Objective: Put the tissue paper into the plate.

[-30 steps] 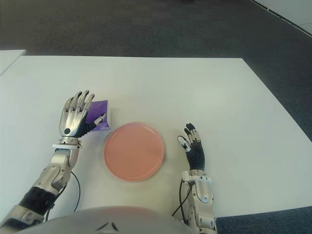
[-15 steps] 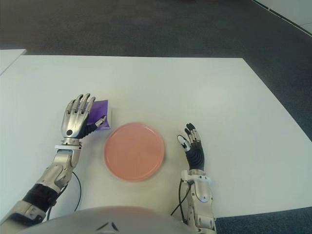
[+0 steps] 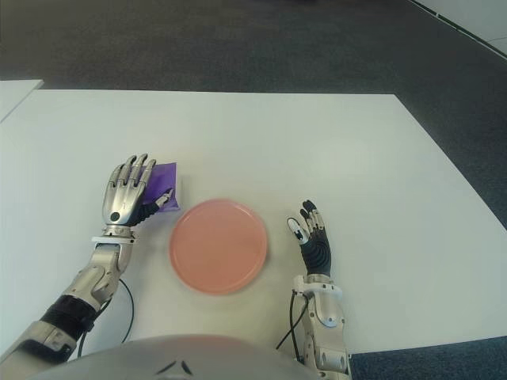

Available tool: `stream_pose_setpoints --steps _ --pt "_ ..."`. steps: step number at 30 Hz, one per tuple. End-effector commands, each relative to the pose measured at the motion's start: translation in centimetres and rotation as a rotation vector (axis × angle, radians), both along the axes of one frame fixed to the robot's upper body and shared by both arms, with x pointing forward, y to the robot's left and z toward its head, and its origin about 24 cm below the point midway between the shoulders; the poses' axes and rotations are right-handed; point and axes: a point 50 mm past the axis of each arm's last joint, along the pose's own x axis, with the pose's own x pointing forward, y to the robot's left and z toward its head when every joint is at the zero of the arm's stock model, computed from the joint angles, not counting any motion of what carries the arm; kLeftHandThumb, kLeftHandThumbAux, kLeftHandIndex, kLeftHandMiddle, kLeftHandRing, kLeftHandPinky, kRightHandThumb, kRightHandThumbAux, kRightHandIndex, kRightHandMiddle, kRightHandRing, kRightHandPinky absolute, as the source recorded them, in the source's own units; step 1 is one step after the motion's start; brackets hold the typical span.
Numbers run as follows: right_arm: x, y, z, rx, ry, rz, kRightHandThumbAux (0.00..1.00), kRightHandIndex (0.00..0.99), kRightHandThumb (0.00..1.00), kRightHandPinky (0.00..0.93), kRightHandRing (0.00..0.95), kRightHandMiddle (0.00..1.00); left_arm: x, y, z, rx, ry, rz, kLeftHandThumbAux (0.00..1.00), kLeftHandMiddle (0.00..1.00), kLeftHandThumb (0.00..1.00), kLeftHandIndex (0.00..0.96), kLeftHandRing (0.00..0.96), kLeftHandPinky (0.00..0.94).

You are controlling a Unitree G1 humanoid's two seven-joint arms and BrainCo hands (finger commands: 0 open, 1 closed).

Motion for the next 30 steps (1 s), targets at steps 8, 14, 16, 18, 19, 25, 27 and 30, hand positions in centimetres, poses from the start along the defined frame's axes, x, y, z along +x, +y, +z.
stream_pose_setpoints --steps 8,14,16,18,19,25,27,30 --pt "-1.66 0.37 -2.61 0.024 0.174 -0.005 0.513 0.0 0.38 0.0 0.0 0.013 0.09 0.03 -0.51 0.002 0.0 -0.005 0.095 0.0 0.279 0.0 0.0 0.0" --pt "-1.74 0.43 -2.61 0.009 0.181 0.004 0.535 0.0 0.36 0.0 0.0 0.009 0.15 0.06 -0.43 0.002 -0.003 -0.012 0.092 0.0 0.286 0.0 0.0 0.0" --pt "-1.74 0.42 -2.64 0.01 0.183 0.003 0.543 0.0 0.356 0.0 0.0 0.007 0.19 0.08 -0.4 0.006 -0.009 -0.016 0.092 0.0 0.285 0.0 0.0 0.0" --pt "-1.72 0.41 -2.67 0.014 0.183 -0.001 0.548 0.0 0.355 0.0 0.0 0.006 0.22 0.09 -0.41 0.005 -0.008 -0.018 0.093 0.0 0.282 0.0 0.0 0.0" --pt "-1.71 0.41 -2.68 0.016 0.183 -0.003 0.549 0.0 0.358 0.0 0.0 0.008 0.23 0.09 -0.42 0.004 -0.007 -0.019 0.092 0.0 0.28 0.0 0.0 0.0" --pt "-1.68 0.42 -2.73 0.015 0.184 -0.004 0.535 0.0 0.365 0.0 0.0 0.006 0.3 0.1 -0.53 0.003 -0.002 -0.018 0.091 0.0 0.272 0.0 0.0 0.0" --pt "-1.7 0.41 -2.75 0.009 0.184 -0.002 0.531 0.0 0.358 0.0 0.0 0.007 0.32 0.1 -0.56 0.004 0.0 -0.017 0.093 0.0 0.272 0.0 0.0 0.0" --pt "-1.8 0.42 -2.73 0.003 0.182 -0.001 0.537 0.0 0.349 0.0 0.0 0.009 0.34 0.09 -0.61 0.003 0.002 -0.017 0.095 0.0 0.275 0.0 0.0 0.0"
